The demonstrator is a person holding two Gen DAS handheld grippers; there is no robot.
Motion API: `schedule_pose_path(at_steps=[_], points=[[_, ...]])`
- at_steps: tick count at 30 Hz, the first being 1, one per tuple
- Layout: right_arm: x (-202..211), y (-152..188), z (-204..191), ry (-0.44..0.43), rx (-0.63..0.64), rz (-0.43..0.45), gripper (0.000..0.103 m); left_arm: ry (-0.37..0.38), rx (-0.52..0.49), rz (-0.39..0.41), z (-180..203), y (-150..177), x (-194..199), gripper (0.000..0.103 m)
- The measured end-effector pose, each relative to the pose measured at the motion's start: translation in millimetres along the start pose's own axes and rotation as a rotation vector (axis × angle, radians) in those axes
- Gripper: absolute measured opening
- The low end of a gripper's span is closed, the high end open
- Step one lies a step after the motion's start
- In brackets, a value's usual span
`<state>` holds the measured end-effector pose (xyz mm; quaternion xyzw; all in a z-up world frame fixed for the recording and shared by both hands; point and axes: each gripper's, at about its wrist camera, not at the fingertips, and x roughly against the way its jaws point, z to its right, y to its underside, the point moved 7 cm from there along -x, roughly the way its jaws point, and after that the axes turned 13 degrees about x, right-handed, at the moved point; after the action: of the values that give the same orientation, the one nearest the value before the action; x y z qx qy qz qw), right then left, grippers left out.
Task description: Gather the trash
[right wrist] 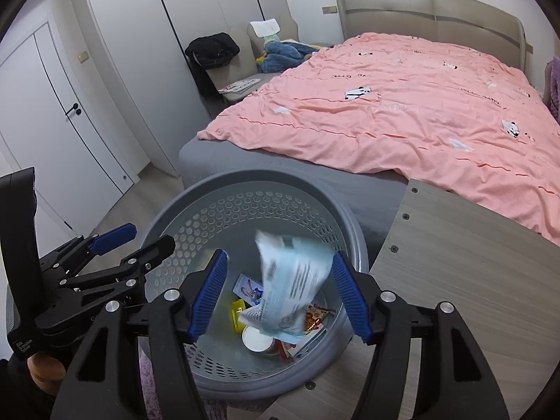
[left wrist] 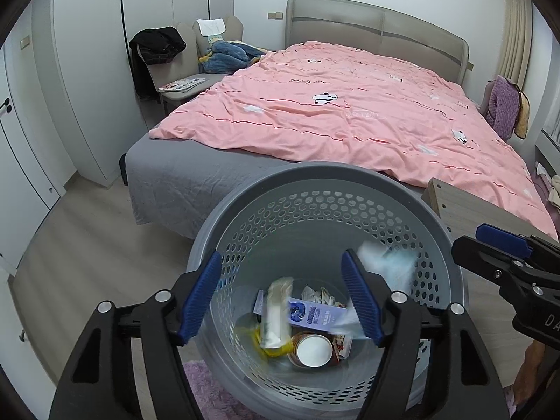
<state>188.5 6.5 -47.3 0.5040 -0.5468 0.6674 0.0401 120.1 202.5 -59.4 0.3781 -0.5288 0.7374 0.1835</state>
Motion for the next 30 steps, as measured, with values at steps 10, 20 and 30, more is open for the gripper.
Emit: schedule_pose_path(at_steps=[10,20,30], points=[[3.0,1.5,-2.0,0.001,-0.008,0.009,0.065,-0.019,0.008,0.006,-2.4,2.7,5.1,0.076],[7.6,3.3,-0.8,-0.001,-0.016,0.020,0.066,-0.023,0.007,0.005,-3.5,3.0,6.9,0.077],[12.4,3.5,-0.1,-0.002,-0.017,0.033,0.072,-0.030,0.005,0.007,-5.3,4.6,10.5,0.077]])
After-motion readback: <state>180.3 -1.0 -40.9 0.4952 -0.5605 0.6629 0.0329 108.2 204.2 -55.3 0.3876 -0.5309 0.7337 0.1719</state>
